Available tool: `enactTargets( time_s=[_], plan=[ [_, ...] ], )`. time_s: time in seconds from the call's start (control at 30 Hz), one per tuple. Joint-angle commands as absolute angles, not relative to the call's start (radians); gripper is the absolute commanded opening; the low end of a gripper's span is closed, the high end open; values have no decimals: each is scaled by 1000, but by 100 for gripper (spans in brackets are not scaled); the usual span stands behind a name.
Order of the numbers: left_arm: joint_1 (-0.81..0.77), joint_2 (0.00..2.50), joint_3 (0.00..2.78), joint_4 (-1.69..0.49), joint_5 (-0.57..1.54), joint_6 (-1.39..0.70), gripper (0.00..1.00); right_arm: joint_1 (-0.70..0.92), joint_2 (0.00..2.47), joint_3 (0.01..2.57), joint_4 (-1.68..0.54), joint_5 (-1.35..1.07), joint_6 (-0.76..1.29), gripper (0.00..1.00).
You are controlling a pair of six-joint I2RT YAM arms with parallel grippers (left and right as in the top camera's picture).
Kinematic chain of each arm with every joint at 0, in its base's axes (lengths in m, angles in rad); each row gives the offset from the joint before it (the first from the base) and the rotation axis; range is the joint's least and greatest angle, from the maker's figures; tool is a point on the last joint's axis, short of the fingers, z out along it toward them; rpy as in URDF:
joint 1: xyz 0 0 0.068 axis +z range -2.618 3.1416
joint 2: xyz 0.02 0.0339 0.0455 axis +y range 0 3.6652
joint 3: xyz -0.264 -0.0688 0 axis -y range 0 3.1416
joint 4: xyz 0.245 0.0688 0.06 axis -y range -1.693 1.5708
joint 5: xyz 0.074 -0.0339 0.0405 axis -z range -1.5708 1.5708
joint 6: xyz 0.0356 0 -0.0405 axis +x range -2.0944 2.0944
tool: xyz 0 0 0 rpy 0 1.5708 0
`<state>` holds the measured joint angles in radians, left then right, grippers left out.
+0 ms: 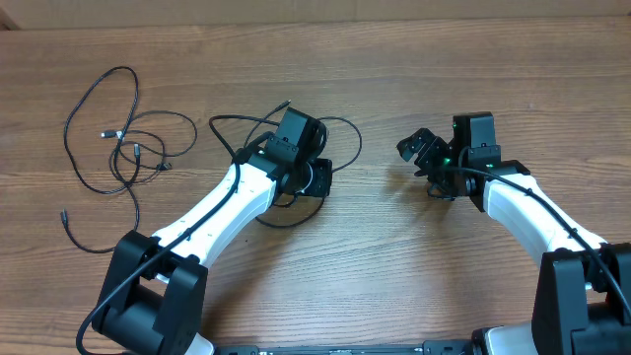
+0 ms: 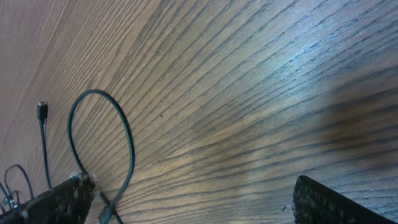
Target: Untangle cables
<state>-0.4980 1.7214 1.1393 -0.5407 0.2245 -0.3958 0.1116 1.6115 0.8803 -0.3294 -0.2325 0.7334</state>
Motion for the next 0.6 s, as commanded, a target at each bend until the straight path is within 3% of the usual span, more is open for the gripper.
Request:
enactTargets(
  time_s=[0.0,0.57],
  plan=[
    [-506,1713,1134,-540,202,-420,49,110,1618,876,-323,-237,736,100],
    [-506,1713,1134,-542,195,-420,53,110,1618,876,-323,-237,736,100]
  ],
)
